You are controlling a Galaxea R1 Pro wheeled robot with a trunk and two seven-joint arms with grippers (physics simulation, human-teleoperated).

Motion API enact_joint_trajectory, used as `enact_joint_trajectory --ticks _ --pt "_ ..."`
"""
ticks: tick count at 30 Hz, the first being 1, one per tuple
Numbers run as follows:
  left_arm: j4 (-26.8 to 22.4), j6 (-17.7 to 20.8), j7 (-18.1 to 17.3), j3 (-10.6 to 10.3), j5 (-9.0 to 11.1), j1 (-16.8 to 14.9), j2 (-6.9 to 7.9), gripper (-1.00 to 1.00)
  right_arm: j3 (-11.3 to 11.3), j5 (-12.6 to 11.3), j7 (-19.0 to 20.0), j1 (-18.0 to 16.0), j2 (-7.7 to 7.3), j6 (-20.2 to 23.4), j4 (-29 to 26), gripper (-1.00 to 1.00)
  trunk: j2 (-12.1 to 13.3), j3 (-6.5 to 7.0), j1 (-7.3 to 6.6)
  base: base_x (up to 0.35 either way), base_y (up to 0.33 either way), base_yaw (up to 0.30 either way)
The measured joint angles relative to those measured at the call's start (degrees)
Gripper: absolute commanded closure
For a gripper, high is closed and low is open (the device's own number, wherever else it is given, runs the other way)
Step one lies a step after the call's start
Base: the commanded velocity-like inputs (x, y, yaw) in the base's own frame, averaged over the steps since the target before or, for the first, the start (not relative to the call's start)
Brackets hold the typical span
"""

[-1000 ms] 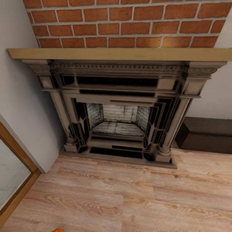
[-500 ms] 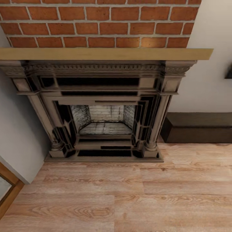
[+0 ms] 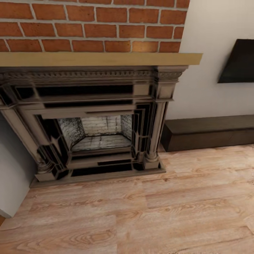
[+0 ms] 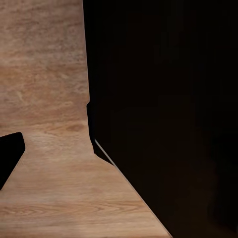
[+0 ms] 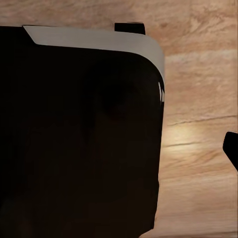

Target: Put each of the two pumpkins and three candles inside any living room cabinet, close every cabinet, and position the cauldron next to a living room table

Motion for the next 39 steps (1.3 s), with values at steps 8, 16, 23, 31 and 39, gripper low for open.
enact_joint_trajectory --ticks 8,16,23,31,39 --pt "0.0 0.0 0.0 0.0 0.0 0.0 0.00 -1.00 0.0 0.0 0.0 0.0 0.00 0.0 0.0 -1.00 0.0 0.00 0.00 0.000 0.000 -0.282" --pt "0.0 0.0 0.0 0.0 0.0 0.0 0.00 -1.00 0.0 0.0 0.0 0.0 0.00 0.0 0.0 -1.00 0.0 0.00 0.00 0.000 0.000 -0.282" --pt "0.0 0.0 0.0 0.0 0.0 0.0 0.00 -1.00 0.0 0.0 0.0 0.0 0.00 -0.1 0.0 -1.00 0.0 0.00 0.00 0.000 0.000 -0.284" --pt "0.0 0.0 0.0 0.0 0.0 0.0 0.00 -1.00 0.0 0.0 0.0 0.0 0.00 -0.1 0.1 -1.00 0.0 0.00 0.00 0.000 0.000 -0.284" --pt "0.0 0.0 0.0 0.0 0.0 0.0 0.00 -1.00 0.0 0.0 0.0 0.0 0.00 -0.1 0.1 -1.00 0.0 0.00 0.00 0.000 0.000 -0.284"
